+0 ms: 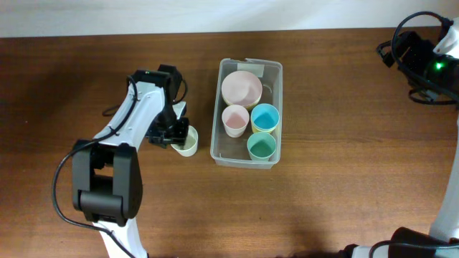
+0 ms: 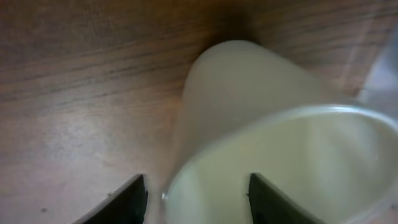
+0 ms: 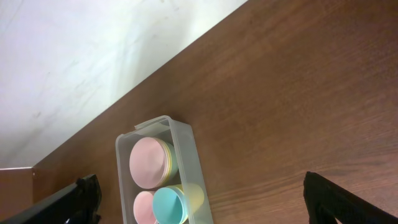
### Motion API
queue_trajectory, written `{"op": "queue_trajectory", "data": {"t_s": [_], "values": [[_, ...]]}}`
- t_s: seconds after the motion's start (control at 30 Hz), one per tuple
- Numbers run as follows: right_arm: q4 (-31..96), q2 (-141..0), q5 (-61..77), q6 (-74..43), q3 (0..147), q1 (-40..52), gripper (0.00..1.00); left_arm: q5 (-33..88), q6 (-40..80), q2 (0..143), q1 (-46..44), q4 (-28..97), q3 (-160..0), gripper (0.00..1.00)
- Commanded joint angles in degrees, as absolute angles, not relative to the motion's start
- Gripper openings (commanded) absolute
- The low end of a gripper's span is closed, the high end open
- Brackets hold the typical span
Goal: Pack container
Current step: 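Move the left gripper to the white cup and grasp it, then carry the white cup into the container's lower left corner and release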
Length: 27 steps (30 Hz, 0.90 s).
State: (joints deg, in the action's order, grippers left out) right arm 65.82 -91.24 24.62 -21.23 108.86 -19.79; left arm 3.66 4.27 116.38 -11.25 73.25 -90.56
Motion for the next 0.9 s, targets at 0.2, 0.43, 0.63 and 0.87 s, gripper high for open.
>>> {"op": "queue_trajectory", "data": {"t_s": [0.2,0.43,0.63,0.87], "values": [[65.82,-91.46,24.86,-21.47,108.9,-19.94,0.99,3.66,3.68,115.87,-10.7,74.02,-93.36,0.01],[65.82,-91.46,24.86,-21.47,108.9,-19.94,0.99,3.68,3.64,112.27,-10.81,84.84,-109.03,0.01],[65.8,-91.46,24.86,-21.47,108.9,-19.94,0.99,3.7,3.64,108.51,-14.33,89.47,-120.4,0.01],[65.8,-91.46,24.86,-21.47,108.9,-19.94,0.99,4.71,3.68,108.05,-23.11,88.09,-120.11,0.01]]}}
